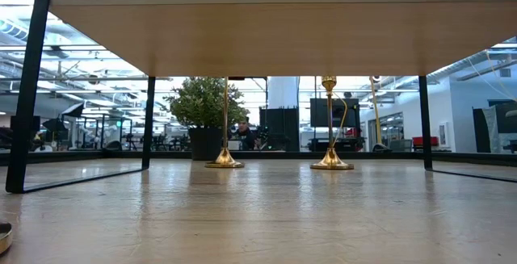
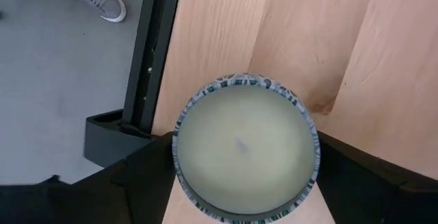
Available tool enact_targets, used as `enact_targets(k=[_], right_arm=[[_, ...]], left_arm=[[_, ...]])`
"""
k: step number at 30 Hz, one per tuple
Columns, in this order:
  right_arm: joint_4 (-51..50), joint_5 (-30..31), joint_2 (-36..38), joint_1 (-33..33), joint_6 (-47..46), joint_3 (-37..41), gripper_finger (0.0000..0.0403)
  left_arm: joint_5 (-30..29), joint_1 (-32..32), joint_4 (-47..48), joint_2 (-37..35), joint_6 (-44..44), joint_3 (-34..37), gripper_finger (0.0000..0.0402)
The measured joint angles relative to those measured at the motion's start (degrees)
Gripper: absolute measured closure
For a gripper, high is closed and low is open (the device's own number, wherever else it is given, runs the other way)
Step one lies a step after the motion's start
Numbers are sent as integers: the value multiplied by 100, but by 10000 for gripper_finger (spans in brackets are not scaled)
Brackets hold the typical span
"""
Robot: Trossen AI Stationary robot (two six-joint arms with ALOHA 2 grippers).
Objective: Pick & Place candle stick holders
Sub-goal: Put the blue scented candle on the shelf aligned with the orange scented candle
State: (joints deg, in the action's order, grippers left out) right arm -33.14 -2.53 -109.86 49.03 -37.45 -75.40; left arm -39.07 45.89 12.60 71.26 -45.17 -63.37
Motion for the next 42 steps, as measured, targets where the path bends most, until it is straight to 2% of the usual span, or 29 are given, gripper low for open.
enact_targets(k=[4, 9, 24, 30, 35, 42], right_arm=[[-50, -121, 0, -108, -235, -71, 107], [-245, -60, -7, -282, -24, -498, 108], [-1907, -49, -4, -562, 869, -2031, 109], [-2106, 143, -4, -589, 1009, -2664, 109], [-2464, 611, -4, -751, 1296, -3251, 109], [-3078, 1128, -4, -1084, 1862, -3987, 109]], left_arm=[[-2, 0, 4, -1, -1, 0, 383], [-2, 0, 3, -2, -2, 0, 383], [52, 0, -406, -2, 19, 0, 383], [445, 0, -1029, -7, 364, 2, 383], [671, 0, -1558, -23, 577, 2, 383], [1380, -22, -2332, -96, 654, 2, 383]])
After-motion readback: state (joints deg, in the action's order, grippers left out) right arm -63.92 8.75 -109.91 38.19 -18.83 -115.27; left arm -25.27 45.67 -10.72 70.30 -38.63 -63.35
